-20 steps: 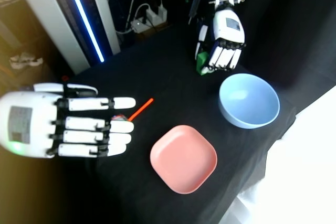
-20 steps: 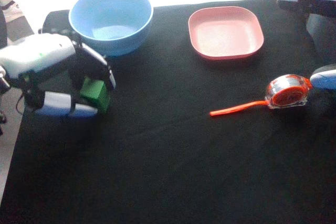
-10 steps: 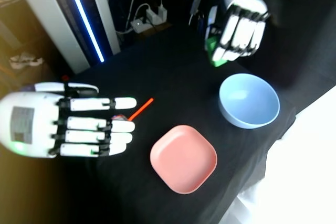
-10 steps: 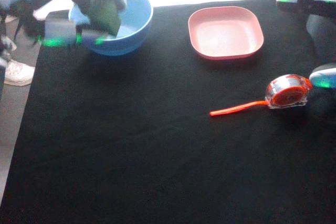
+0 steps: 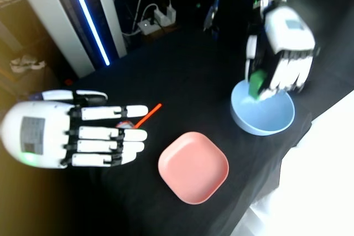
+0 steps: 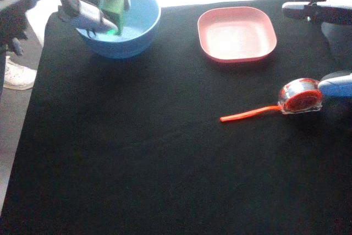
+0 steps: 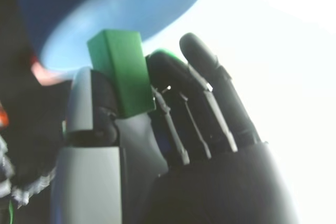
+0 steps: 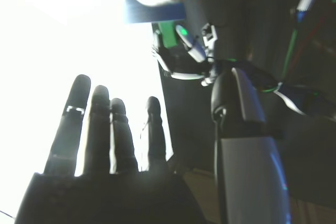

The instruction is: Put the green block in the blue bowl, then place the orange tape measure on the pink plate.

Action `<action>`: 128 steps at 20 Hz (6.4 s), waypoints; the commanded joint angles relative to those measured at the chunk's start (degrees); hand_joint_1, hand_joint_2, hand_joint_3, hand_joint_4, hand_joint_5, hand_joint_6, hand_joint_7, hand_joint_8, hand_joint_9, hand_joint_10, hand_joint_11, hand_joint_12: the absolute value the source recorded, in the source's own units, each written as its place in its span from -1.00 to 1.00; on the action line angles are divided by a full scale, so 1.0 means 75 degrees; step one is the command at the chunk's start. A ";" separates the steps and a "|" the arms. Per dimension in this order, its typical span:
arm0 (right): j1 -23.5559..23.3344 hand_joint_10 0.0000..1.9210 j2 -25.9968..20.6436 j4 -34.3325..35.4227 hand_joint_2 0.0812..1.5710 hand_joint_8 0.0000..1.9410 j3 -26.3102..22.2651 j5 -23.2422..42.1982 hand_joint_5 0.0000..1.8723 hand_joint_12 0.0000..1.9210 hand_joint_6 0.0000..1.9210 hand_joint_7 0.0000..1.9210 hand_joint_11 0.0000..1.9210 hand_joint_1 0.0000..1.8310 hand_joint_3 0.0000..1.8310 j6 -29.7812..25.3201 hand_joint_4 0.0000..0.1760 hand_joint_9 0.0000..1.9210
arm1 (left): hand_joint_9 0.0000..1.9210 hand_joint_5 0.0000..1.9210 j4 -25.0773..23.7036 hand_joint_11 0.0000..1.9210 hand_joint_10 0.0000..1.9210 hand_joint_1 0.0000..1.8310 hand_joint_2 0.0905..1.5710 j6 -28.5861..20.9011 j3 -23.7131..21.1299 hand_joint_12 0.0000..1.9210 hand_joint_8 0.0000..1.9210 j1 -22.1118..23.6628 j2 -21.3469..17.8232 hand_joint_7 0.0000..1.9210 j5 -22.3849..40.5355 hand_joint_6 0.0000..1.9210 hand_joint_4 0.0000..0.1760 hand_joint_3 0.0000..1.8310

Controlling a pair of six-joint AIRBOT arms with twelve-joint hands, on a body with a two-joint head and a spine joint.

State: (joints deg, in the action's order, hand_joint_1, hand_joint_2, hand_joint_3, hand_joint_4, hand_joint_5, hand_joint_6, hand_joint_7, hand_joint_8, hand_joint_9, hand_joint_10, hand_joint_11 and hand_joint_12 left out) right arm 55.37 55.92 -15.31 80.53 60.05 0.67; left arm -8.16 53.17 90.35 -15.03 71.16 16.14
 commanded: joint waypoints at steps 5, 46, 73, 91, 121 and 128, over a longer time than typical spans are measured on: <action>-0.0085 -1.00 0.0046 0.0305 0.25 -1.00 0.0033 0.0827 -0.75 -0.27 -1.00 -0.93 -1.00 -0.06 -1.00 -0.0141 0.51 -0.88 | -0.08 -0.17 -0.0772 -0.26 -0.25 0.44 0.39 0.0013 0.0247 0.41 0.12 0.0499 0.0257 -0.01 0.0127 -0.61 -1.00 -1.00; -0.0288 0.33 0.0756 -0.0833 0.41 0.17 0.0474 -0.0690 -0.02 0.53 -0.16 -0.04 -0.27 0.50 -1.00 -0.0253 -1.00 -0.02 | -1.00 -0.85 0.1066 -1.00 -1.00 -0.24 0.03 -0.0238 -0.3841 -1.00 -0.99 -0.3767 -0.3172 -0.93 0.5253 -0.99 1.00 -1.00; -0.3382 -0.07 0.2422 -0.1554 0.22 -0.79 0.2841 -0.2451 0.35 0.13 -0.71 0.43 0.13 0.54 -1.00 -0.0059 -1.00 0.26 | -0.87 -0.80 0.1252 -0.85 -1.00 -0.18 0.05 -0.0625 -0.3917 -0.90 -1.00 -0.4437 -0.3204 -0.87 0.5804 -1.00 0.65 -1.00; -0.3677 -0.99 0.3481 -0.2923 0.07 -1.00 0.3602 -0.3481 -0.68 -0.18 -1.00 -0.85 -1.00 -0.01 -1.00 -0.0641 0.34 -0.83 | -0.82 -0.77 0.1208 -0.78 -0.98 -0.14 0.04 -0.0697 -0.3835 -0.81 -0.99 -0.4334 -0.3037 -0.82 0.5912 -1.00 0.42 -1.00; 0.1056 -1.00 -0.0188 0.3944 0.06 -0.99 -0.1132 0.5291 -0.92 -1.00 -1.00 -0.89 -1.00 -0.14 -0.97 0.0382 0.32 -1.00 | -0.82 -0.92 0.3206 -0.98 -0.99 -0.82 0.52 -0.0874 -0.4844 -0.61 -1.00 -0.6763 -0.3390 -0.85 1.1080 -1.00 -0.49 -1.00; 0.0831 -0.97 -0.0376 0.2984 0.23 -0.98 -0.1508 0.5463 -0.93 -0.79 -0.28 -0.72 -0.97 -0.25 -1.00 0.0548 -0.49 -0.76 | -0.73 -0.95 0.2347 -0.89 -0.99 -0.82 0.39 -0.0659 -0.4770 -0.52 -0.92 -0.5799 -0.3314 -0.60 1.1085 -0.47 -0.33 -1.00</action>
State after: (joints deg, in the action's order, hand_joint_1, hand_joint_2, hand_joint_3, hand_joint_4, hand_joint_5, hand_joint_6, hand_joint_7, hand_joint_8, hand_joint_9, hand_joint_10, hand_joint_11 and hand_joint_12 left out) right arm 61.23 53.23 3.51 68.69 93.71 5.63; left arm 8.47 48.75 54.39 -58.22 46.30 91.98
